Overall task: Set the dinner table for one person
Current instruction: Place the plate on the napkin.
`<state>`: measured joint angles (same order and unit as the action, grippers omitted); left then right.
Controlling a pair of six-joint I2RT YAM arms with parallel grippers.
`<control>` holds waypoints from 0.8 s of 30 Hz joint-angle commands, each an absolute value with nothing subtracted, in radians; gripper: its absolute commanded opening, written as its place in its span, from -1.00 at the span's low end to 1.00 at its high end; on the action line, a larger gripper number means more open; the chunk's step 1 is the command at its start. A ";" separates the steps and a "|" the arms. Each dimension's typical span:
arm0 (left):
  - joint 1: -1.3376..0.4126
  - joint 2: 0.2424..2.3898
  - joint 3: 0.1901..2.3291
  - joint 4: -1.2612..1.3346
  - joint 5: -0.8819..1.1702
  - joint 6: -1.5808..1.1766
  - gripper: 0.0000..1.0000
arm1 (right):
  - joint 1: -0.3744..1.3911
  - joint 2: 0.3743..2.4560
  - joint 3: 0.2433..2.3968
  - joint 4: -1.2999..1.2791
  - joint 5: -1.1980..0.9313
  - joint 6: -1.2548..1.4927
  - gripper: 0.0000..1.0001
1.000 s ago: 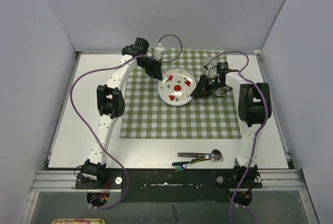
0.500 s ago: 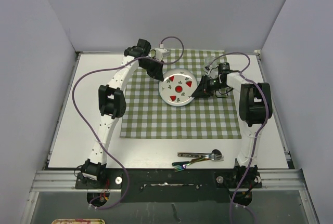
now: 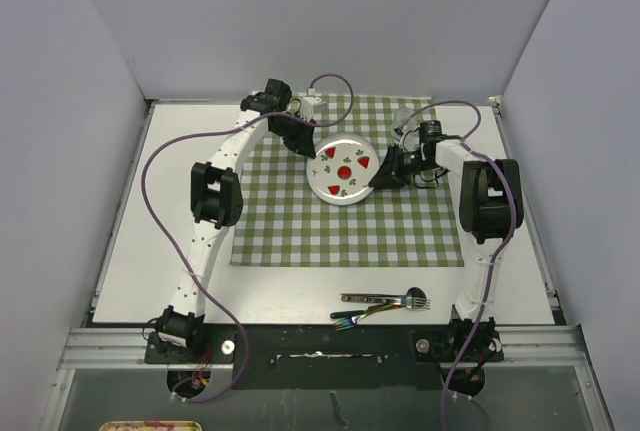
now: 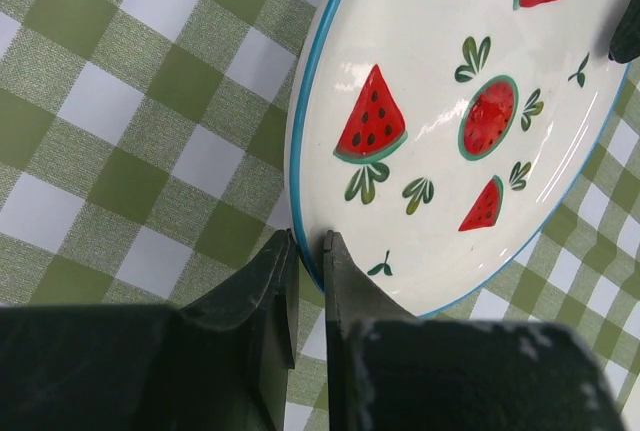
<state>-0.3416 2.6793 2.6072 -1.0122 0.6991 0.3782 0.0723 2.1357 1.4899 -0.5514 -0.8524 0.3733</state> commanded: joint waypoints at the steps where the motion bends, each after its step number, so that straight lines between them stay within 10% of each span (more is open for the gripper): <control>1: -0.344 2.708 2.609 -0.984 0.657 0.450 -1.00 | 0.050 2.059 1.525 -0.505 -0.953 0.416 -1.00; 24: -0.334 2.714 2.563 -0.964 0.617 0.458 -1.00 | 0.096 2.101 1.611 -0.606 -0.886 0.348 -1.00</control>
<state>-0.3386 2.6934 2.5847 -0.9764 0.6903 0.3779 0.0872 2.1361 1.5330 -0.6151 -0.8135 0.3397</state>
